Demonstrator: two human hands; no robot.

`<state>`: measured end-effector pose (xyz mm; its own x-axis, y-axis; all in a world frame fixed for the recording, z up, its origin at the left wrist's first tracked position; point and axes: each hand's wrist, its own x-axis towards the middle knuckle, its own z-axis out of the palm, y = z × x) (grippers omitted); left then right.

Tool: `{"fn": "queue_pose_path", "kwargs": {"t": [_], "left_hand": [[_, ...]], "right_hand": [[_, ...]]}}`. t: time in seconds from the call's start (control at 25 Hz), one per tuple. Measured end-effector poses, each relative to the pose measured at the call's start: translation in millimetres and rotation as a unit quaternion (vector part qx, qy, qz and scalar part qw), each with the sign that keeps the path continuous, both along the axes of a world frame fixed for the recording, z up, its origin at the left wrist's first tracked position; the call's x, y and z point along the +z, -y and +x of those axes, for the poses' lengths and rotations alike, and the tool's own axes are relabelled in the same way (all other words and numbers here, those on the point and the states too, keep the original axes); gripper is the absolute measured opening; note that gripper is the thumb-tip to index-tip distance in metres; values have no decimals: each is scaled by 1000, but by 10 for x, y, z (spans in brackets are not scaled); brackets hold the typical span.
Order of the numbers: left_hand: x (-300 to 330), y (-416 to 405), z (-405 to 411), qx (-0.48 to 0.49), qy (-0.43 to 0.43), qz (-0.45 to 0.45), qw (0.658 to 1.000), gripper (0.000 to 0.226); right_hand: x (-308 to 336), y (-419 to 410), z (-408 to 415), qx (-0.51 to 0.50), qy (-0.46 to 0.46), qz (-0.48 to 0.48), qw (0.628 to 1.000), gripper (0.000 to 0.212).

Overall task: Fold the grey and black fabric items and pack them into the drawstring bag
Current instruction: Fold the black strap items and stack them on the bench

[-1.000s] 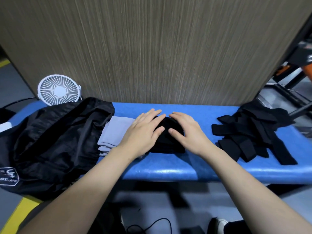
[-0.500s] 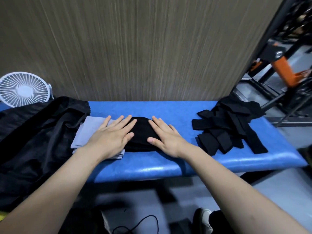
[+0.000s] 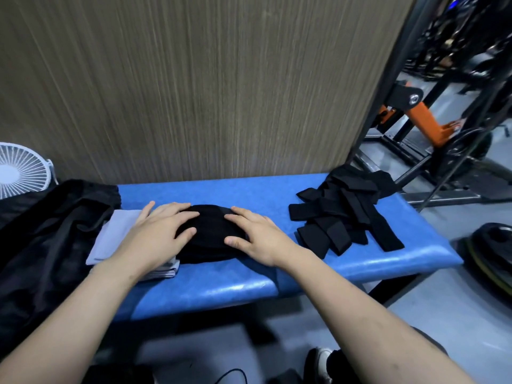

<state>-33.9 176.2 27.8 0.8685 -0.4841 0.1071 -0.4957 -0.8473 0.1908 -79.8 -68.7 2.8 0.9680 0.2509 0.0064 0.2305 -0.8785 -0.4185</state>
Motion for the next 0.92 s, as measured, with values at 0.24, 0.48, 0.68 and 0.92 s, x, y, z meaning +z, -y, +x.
{"fn": "queue_pose_path", "kwargs": {"t": [0.24, 0.48, 0.68, 0.92], "left_hand": [[26, 269, -8, -27, 100, -80, 991, 35], [66, 850, -116, -110, 115, -152, 975, 27], [-40, 1402, -186, -160, 78, -158, 971, 33], [-154, 1994, -343, -146, -20, -186, 971, 24]], "right_hand": [[129, 210, -191, -6, 38, 16, 999, 41], [198, 646, -466, -40, 81, 17, 996, 25], [180, 1089, -704, -75, 95, 39, 992, 22], [185, 1563, -927, -131, 116, 125, 977, 17]]}}
